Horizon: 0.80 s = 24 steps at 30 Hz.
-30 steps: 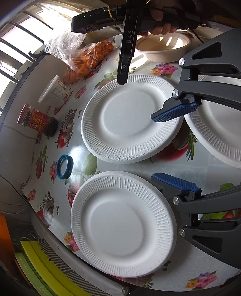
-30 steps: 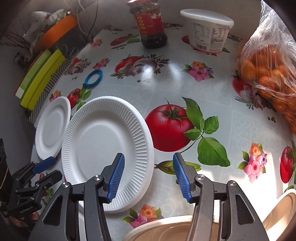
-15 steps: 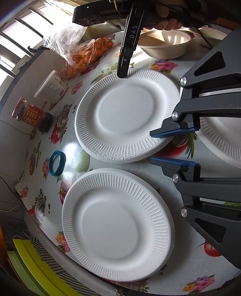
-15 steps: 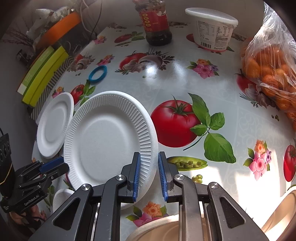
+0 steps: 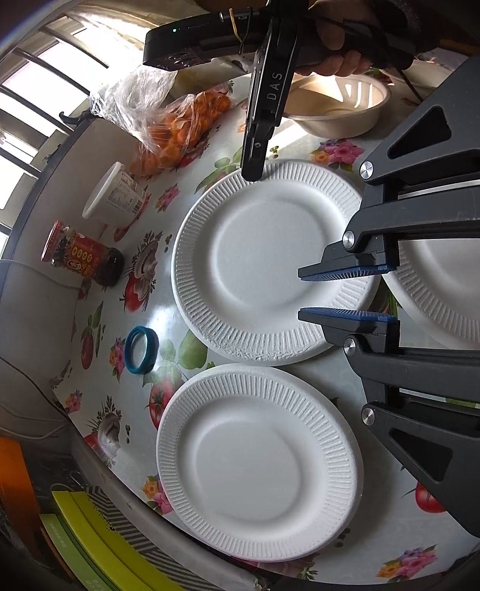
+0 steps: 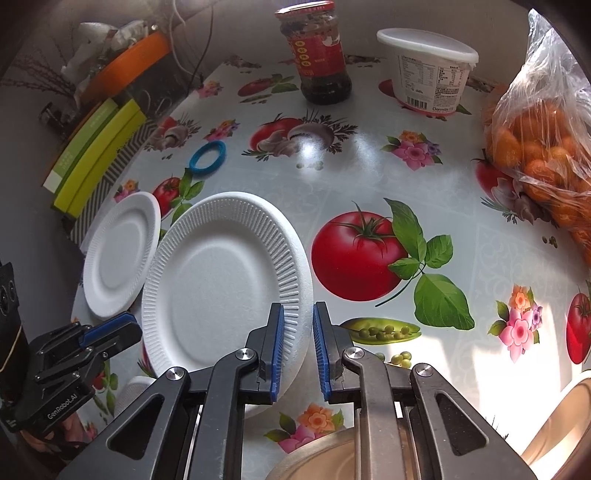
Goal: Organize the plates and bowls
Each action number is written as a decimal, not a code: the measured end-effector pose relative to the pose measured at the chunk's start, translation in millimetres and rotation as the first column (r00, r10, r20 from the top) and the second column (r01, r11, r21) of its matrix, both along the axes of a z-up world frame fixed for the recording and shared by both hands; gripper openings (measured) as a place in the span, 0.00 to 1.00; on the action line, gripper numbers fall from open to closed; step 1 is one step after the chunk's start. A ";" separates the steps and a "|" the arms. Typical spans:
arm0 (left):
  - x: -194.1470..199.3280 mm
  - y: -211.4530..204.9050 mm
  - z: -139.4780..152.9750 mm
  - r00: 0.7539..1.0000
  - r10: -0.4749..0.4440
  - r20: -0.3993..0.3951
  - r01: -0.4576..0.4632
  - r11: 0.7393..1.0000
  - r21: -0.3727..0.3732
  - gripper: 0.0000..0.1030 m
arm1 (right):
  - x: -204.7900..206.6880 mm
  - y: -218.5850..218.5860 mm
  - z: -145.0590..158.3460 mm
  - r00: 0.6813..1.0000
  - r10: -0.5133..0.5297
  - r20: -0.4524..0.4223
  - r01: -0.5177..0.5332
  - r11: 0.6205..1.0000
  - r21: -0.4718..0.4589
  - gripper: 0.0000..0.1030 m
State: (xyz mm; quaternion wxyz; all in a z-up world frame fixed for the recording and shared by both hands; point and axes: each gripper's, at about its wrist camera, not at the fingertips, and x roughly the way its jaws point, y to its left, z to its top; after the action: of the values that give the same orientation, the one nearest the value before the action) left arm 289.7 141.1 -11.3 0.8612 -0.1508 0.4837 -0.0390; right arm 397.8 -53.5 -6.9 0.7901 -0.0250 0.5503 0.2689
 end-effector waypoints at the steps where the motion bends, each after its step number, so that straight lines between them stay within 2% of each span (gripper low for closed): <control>1: 0.1 1.7 -1.1 1.000 0.008 -0.005 -0.008 1.000 -0.004 0.15 | 0.0 0.7 -0.4 1.000 -0.001 0.002 0.001 1.000 -0.006 0.16; 5: -3.2 16.1 -9.0 0.998 0.054 -0.034 -0.055 0.998 -0.027 0.15 | 2.2 -1.0 -4.9 1.000 -0.010 0.001 0.010 1.000 -0.022 0.13; 11: -6.3 25.3 -14.4 0.996 0.065 -0.056 -0.067 0.996 -0.051 0.15 | 5.4 -5.4 -11.5 0.999 -0.032 -0.015 0.032 0.999 -0.014 0.13; 15: -4.5 29.6 -18.9 0.994 0.072 -0.077 -0.081 0.990 -0.113 0.15 | 4.9 -6.0 -11.0 0.999 -0.036 -0.020 0.036 0.999 -0.004 0.13; 24: -5.0 23.2 -11.7 0.998 0.054 -0.036 -0.057 0.995 -0.086 0.15 | 4.1 -9.6 -9.3 0.999 -0.052 -0.010 0.053 0.999 0.010 0.13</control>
State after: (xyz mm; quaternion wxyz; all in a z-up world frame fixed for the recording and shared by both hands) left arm 284.7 164.4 -23.0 0.8463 -0.2023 0.4917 -0.0334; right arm 402.0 -63.1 -16.2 0.7942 -0.0052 0.5534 0.2509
